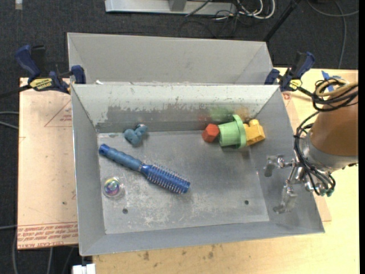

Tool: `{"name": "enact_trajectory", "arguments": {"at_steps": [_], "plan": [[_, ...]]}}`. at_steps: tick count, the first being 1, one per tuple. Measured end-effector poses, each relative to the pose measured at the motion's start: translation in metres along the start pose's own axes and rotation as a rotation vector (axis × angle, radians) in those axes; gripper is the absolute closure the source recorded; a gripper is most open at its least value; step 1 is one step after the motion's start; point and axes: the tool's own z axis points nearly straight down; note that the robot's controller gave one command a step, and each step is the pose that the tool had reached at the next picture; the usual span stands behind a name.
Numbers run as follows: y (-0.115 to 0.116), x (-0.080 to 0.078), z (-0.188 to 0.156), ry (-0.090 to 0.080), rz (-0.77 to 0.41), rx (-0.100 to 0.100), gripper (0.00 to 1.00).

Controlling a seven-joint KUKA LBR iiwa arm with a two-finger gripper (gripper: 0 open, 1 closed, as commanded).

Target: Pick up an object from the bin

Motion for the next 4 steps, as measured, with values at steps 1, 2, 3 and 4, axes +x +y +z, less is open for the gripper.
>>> {"name": "enact_trajectory", "arguments": {"at_steps": [1,2,3,4], "plan": [[0.029,-0.110,0.007,-0.014,0.046,0.000,0.00],[0.049,-0.153,0.070,-0.009,0.186,-0.001,0.00],[0.048,-0.153,0.068,-0.010,0.186,0.001,1.00],[0.048,-0.153,0.068,-0.010,0.186,0.001,0.00]]}}
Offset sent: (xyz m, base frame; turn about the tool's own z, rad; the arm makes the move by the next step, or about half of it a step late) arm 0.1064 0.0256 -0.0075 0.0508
